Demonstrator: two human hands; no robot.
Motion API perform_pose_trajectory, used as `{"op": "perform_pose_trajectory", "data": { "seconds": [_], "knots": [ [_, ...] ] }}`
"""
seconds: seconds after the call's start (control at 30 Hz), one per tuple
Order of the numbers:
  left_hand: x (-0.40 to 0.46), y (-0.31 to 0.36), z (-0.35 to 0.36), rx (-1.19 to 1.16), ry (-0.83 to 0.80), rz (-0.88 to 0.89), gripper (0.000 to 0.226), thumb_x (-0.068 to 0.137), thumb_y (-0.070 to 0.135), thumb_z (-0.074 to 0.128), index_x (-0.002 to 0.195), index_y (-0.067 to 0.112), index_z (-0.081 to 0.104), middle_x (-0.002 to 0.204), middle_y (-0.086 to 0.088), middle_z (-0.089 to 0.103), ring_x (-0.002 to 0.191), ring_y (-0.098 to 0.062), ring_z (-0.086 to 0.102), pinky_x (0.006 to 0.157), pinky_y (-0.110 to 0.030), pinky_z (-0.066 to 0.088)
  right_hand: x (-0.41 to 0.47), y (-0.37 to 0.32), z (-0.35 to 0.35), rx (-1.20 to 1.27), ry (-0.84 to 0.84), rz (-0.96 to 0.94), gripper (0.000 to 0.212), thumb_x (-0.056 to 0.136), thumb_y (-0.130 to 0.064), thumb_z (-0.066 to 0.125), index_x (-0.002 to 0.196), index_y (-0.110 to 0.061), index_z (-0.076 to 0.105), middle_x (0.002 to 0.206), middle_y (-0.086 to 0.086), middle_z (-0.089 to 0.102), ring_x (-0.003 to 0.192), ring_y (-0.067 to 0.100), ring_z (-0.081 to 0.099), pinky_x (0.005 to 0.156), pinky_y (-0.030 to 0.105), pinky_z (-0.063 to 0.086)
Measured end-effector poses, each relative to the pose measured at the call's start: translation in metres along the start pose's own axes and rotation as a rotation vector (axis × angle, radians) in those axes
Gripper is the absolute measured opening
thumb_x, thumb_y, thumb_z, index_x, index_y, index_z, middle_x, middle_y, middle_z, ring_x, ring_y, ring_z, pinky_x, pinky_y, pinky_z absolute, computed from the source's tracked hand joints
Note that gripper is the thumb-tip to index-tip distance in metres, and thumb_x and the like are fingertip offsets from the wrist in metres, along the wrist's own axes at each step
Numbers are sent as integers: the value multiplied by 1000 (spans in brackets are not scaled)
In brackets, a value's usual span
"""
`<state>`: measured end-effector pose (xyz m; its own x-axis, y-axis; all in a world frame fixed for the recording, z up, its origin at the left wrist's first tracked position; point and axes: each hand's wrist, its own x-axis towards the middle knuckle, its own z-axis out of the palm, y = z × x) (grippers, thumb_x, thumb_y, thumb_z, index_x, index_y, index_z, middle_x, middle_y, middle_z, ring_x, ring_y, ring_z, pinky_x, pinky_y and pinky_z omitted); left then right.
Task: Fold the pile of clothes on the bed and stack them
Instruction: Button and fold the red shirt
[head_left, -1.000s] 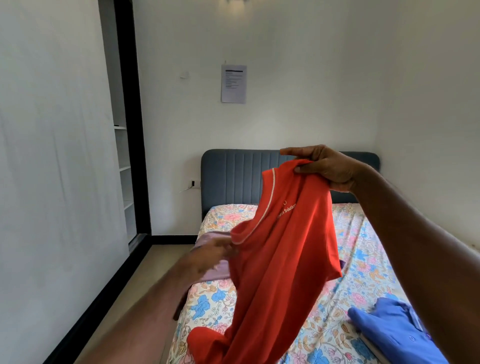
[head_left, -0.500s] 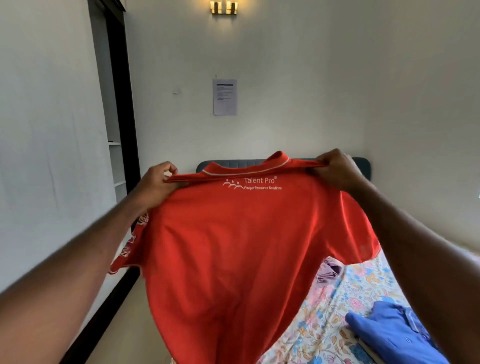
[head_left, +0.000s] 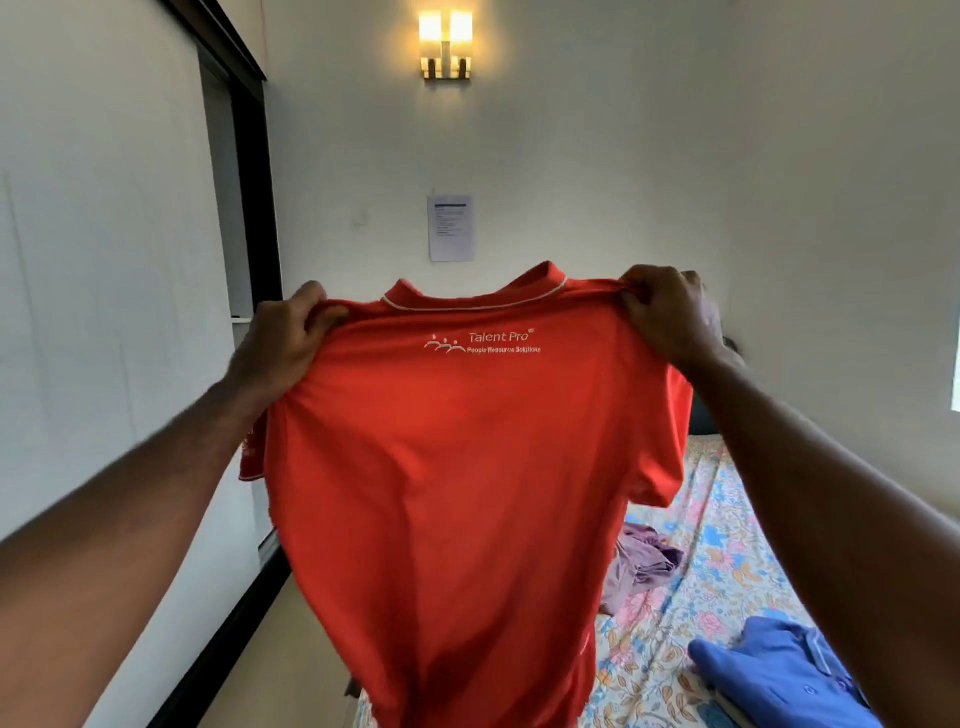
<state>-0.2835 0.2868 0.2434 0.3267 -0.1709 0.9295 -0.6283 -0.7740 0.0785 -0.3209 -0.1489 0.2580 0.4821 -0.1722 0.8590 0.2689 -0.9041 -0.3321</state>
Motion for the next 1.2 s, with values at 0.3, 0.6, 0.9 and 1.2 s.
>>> {"op": "perform_pose_trajectory", "data": {
  "seconds": [0.3, 0.6, 0.9, 1.2],
  "knots": [
    [22, 4, -47, -381, -108, -244, 12, 95, 15, 69, 85, 15, 76, 89, -18, 73, 73, -8, 64, 67, -12, 47, 10, 13, -57, 464, -425, -73, 50, 70, -52, 86, 63, -8, 65, 59, 4, 49, 57, 11, 44, 53, 30, 36],
    [48, 47, -112, -912, -502, -312, 36, 79, 44, 79, 90, 12, 69, 80, -3, 70, 64, -9, 65, 63, -21, 58, 4, 7, -158, 817, -417, -93, 23, 75, -33, 74, 72, -10, 75, 57, 4, 64, 43, 9, 54, 42, 19, 45],
    [-8, -2, -23, -893, -604, -530, 36, 89, 42, 71, 94, 6, 68, 87, -9, 66, 68, -12, 62, 65, -22, 57, 1, 43, -83, 469, -549, -103, 16, 92, -23, 71, 88, -8, 78, 77, 16, 74, 61, 22, 62, 57, 29, 52],
    [-227, -76, 192, -284, -656, -552, 46, 88, 59, 50, 72, 16, 56, 64, 6, 56, 62, -8, 52, 64, -34, 42, -206, 179, 163, 52, -736, 86, 21, 98, -48, 54, 92, -32, 68, 79, -3, 73, 74, 15, 69, 69, 38, 55]
  ]
}}
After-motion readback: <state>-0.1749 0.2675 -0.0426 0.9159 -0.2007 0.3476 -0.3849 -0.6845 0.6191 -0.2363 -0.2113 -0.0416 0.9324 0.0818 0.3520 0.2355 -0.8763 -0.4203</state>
